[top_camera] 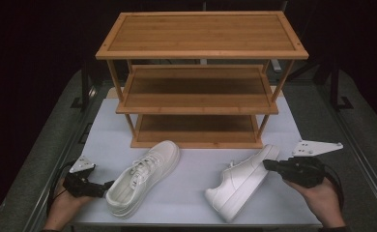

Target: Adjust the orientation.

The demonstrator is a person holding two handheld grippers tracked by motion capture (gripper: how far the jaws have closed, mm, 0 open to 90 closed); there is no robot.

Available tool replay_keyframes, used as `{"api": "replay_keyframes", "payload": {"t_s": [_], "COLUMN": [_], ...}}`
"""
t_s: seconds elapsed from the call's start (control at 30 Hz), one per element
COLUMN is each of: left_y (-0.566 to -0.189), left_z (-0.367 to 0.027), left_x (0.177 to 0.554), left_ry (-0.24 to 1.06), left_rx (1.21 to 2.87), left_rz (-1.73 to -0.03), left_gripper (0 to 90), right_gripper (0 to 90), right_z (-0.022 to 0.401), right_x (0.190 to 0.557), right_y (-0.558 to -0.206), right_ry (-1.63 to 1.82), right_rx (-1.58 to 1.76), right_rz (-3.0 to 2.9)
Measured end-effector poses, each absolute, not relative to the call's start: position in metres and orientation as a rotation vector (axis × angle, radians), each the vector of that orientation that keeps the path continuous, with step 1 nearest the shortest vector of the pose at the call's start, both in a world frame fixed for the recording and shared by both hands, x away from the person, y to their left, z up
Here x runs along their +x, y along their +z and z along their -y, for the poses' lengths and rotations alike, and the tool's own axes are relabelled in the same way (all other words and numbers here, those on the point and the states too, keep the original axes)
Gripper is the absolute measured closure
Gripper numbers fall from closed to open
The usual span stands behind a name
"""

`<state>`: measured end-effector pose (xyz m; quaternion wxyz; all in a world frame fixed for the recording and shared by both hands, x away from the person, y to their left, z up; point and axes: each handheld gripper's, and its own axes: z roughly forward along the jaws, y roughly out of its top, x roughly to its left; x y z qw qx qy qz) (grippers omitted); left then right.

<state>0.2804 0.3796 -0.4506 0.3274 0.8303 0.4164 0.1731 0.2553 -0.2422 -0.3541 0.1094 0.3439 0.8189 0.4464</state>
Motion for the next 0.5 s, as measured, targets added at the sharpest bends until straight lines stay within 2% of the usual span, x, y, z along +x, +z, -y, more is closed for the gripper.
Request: {"api": "replay_keyframes", "payload": {"t_s": [0.5], "left_y": [-0.4506], "left_z": [-0.3795], "left_x": [0.2804], "left_ry": [0.453], "left_rx": [2.174], "left_rz": [-1.091], "left_gripper": [0.0], "right_gripper": [89.9], "right_z": [0.238], "right_x": [0.2575], "right_y": [-0.3621], "right_ry": [1.294], "right_rx": [1.003], "right_rz": [-2.428]}}
